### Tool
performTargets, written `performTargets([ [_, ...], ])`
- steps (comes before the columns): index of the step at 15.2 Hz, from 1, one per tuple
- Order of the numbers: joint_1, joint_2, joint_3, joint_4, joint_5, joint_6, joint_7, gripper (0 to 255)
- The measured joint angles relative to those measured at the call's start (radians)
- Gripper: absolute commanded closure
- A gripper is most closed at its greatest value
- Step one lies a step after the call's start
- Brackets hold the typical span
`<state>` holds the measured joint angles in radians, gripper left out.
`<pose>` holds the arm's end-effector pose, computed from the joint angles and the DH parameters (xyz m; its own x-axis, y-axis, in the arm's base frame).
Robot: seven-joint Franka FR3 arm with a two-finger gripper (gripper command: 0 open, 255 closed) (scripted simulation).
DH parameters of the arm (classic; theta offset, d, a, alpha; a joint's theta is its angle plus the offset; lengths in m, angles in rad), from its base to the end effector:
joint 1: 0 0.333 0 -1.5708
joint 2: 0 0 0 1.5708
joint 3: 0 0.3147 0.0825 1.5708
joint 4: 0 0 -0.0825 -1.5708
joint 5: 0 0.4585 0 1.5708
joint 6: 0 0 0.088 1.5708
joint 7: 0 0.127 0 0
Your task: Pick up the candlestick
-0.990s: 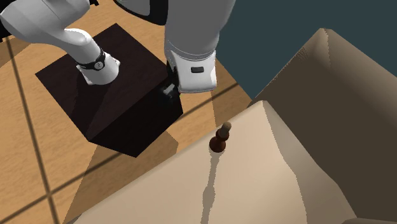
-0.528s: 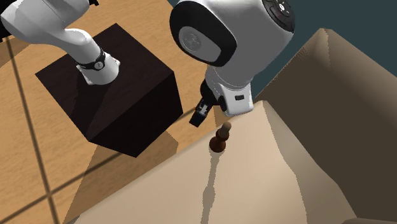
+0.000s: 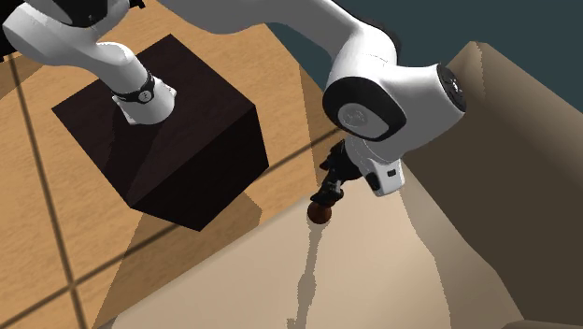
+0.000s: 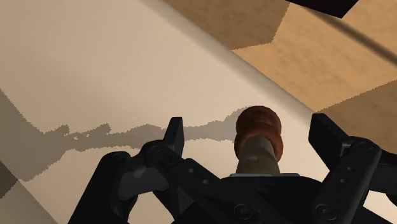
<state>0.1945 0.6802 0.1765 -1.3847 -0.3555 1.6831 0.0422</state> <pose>0.7126 0.2139 0.2385 0.8698 0.3414 -0.3562 0.4325 -0.8750 0.2175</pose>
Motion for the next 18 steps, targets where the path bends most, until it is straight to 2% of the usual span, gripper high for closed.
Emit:
performTargets([
  [6,0.079,0.287,-0.024,0.325,-0.062,-0.096,-0.059,0],
  [10,0.087,0.354,-0.031,0.384,-0.07,-0.091,-0.067,0],
  [14,0.09,0.388,-0.033,0.391,-0.072,-0.067,-0.057,0],
  [15,0.09,0.391,-0.034,0.393,-0.073,-0.066,-0.057,255],
  [18,0.09,0.393,-0.034,0.395,-0.073,-0.065,-0.058,255],
])
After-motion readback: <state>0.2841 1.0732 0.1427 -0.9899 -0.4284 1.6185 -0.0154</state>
